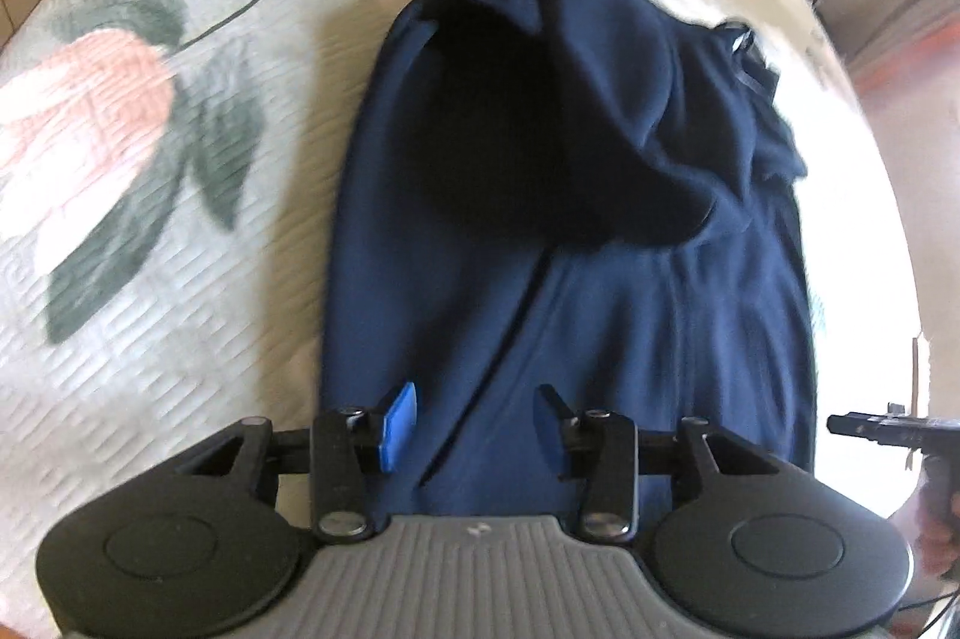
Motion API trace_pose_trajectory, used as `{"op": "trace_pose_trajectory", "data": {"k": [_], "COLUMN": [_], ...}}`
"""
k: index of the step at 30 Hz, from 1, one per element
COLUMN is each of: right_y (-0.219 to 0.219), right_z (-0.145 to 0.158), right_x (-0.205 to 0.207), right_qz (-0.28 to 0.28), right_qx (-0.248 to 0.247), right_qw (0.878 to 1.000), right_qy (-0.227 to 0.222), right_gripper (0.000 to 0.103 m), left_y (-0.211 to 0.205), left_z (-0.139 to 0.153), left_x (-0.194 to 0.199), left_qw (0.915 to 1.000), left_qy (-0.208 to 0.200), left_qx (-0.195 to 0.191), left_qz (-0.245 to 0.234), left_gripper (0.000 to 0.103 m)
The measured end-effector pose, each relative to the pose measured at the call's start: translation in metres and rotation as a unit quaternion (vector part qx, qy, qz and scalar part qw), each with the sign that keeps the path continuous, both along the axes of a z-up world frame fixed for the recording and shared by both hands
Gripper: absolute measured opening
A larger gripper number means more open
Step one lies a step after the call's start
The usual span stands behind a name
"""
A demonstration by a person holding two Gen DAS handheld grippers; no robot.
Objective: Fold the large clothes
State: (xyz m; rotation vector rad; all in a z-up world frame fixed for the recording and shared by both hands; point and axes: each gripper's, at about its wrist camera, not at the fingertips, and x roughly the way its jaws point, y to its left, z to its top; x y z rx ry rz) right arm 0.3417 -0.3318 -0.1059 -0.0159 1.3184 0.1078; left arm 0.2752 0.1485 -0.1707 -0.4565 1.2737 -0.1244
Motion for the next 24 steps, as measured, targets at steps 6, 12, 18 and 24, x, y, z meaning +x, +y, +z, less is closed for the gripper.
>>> {"op": "trace_pose_trajectory", "data": {"k": [6,12,18,24], "right_y": [-0.024,-0.047,-0.061,-0.051], "right_z": [-0.027,-0.038,-0.054,-0.062], "right_x": [-0.028,-0.054,-0.068,-0.077], "right_qz": [-0.054,-0.091,-0.122,-0.112], "right_qx": [0.003,0.015,0.067,0.070], "right_qw": [0.997,0.992,0.985,0.987], "right_qy": [0.052,0.082,0.101,0.093], "right_gripper": [0.081,0.081,0.081,0.082], "left_y": [0.018,0.038,0.053,0.052], "left_z": [-0.027,-0.053,-0.084,-0.089], "left_x": [-0.025,-0.056,-0.079,-0.088], "left_qw": [0.9979,0.9930,0.9792,0.9750], "left_qy": [0.063,0.109,0.144,0.128], "left_qx": [-0.006,-0.045,-0.134,-0.170], "left_qz": [-0.010,0.002,0.049,0.063], "left_gripper": [0.044,0.046,0.058,0.069]}}
